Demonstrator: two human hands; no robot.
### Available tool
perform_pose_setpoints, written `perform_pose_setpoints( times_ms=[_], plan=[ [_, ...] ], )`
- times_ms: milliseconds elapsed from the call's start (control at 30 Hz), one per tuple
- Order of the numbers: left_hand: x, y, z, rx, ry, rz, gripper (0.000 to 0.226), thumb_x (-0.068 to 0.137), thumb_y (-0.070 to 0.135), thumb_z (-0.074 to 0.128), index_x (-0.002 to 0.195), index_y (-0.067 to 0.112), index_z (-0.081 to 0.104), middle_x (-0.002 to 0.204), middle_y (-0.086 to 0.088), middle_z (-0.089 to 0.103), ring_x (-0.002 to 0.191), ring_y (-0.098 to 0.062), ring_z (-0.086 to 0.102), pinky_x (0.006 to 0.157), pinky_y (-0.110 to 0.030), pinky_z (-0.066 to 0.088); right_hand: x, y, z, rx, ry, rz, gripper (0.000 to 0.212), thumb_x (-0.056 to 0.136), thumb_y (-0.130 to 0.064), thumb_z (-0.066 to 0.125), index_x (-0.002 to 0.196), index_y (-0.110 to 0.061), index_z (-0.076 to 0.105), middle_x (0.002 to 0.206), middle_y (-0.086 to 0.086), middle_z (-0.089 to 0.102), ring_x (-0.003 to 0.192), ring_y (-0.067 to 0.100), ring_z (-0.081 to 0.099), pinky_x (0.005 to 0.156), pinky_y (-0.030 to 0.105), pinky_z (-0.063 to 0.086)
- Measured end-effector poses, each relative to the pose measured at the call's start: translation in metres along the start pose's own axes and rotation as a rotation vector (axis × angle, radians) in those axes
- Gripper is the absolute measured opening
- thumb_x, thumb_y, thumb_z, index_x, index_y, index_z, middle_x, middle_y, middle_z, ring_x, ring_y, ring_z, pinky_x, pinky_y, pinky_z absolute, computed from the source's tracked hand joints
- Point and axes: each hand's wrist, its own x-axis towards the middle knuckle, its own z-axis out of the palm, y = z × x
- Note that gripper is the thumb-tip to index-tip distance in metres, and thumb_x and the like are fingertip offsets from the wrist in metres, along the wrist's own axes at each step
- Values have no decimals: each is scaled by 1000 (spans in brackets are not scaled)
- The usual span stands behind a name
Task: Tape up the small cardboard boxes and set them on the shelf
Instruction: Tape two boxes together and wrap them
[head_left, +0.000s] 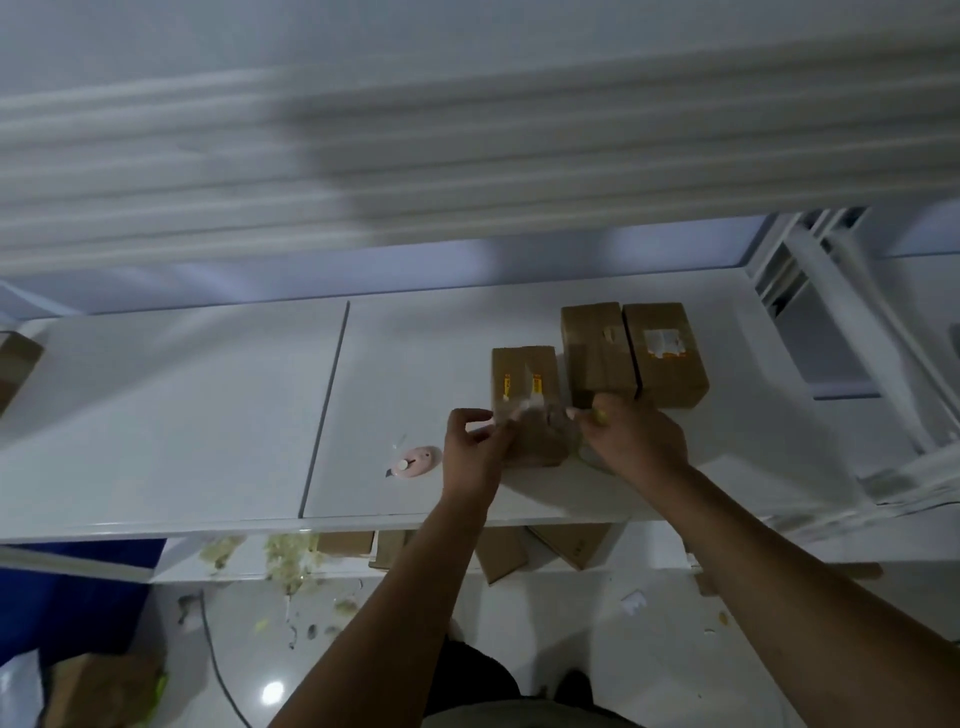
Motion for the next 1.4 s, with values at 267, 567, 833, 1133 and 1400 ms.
perform_pose_setpoints(
  times_ms=[267, 567, 833, 1133, 1400],
  plan=[
    [-14, 14, -52, -511, -313, -212, 37, 99, 31, 72, 127, 7, 72, 126, -16, 77, 123, -32, 71, 94, -34, 62, 1, -31, -33, 403, -199, -160, 51, 93, -65, 61, 68, -20, 60, 60, -9, 50, 58, 10, 51, 61, 32, 35],
    [-1, 58, -162, -469, -213, -67, 52, 90, 32, 77, 130, -1, 69, 127, -23, 75, 115, -33, 75, 100, -40, 61, 12, -69, -32, 1056, -511, -180, 47, 80, -56, 80, 66, -12, 69, 61, 6, 59, 67, 16, 64, 83, 35, 53],
    [48, 33, -195, -195, 140, 21, 49, 86, 31, 88, 126, 5, 76, 106, -16, 81, 102, -33, 79, 83, -37, 66, 49, -127, -6, -155, -289, -97, 75, 72, -86, 67, 67, -14, 48, 67, 3, 55, 69, 24, 61, 61, 32, 44],
    [101, 15, -197, 271, 174, 53, 69, 92, 68, 68, 136, 15, 70, 122, -8, 75, 113, -29, 68, 97, -42, 58, 76, -182, 36, -514, -324, -39, 48, 88, -47, 69, 125, -17, 62, 115, 6, 67, 106, 28, 66, 77, 33, 40],
    [111, -2, -204, 354, 82, 41, 77, 93, 80, 54, 141, 21, 67, 130, -9, 70, 131, -36, 56, 113, -58, 48, 59, -189, 41, -491, 40, -310, 45, 84, -50, 69, 114, -16, 65, 118, 10, 58, 116, 32, 50, 93, 44, 37]
  ],
)
